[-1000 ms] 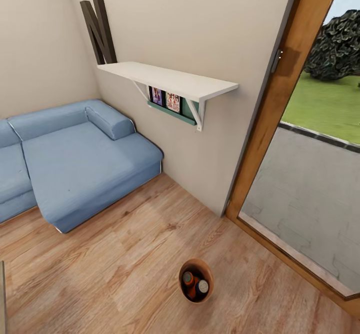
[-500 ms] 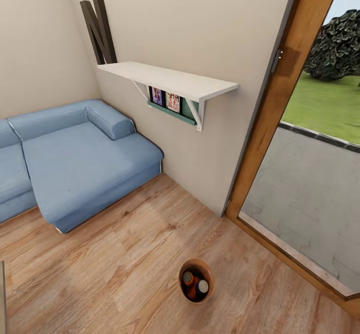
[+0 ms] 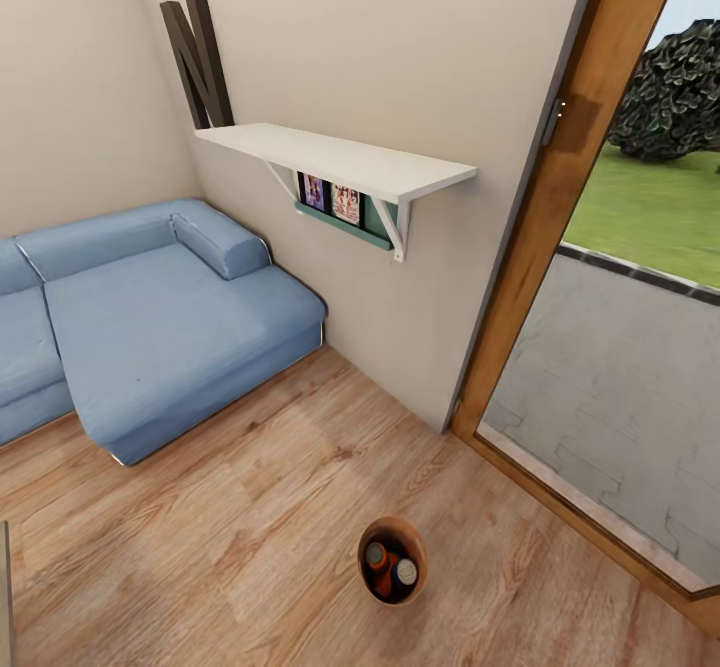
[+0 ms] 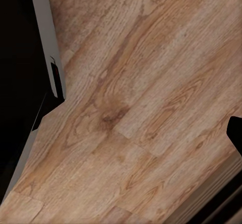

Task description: Put the three can of soda from the living room inside the tash can in the kitchen.

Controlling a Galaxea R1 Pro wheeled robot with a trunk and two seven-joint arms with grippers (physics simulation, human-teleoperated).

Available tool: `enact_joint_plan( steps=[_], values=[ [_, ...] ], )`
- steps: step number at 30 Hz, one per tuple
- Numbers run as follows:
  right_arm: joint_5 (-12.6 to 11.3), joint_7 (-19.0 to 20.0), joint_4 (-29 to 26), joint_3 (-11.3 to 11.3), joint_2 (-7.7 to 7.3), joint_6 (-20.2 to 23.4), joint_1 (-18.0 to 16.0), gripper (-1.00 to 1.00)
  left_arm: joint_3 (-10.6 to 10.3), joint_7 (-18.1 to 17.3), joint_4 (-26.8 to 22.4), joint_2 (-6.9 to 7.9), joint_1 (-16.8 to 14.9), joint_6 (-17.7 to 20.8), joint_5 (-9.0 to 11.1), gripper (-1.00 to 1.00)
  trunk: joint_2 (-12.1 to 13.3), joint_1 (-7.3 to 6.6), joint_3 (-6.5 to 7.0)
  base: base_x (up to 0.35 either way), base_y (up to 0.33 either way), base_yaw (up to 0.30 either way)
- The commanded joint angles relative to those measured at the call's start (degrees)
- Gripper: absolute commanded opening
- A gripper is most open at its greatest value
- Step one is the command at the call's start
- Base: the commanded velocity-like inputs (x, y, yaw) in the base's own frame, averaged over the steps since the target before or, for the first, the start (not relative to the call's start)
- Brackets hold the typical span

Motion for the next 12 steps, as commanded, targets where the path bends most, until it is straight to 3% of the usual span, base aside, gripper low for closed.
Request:
enact_joint_plan(
  steps=[1,12],
  values=[
    [0.00,-0.01,0.00,0.00,0.00,0.00,0.00,1.00,0.00,0.00,0.00,0.00,0.00,0.00,0.00,1.00,0.00,0.00,0.00,0.000,0.000,0.000],
    [0.00,-0.03,0.00,0.00,0.01,0.00,0.00,1.00,0.00,0.00,0.00,0.00,0.00,0.00,0.00,1.00,0.00,0.00,0.00,0.000,0.000,0.000]
  ],
)
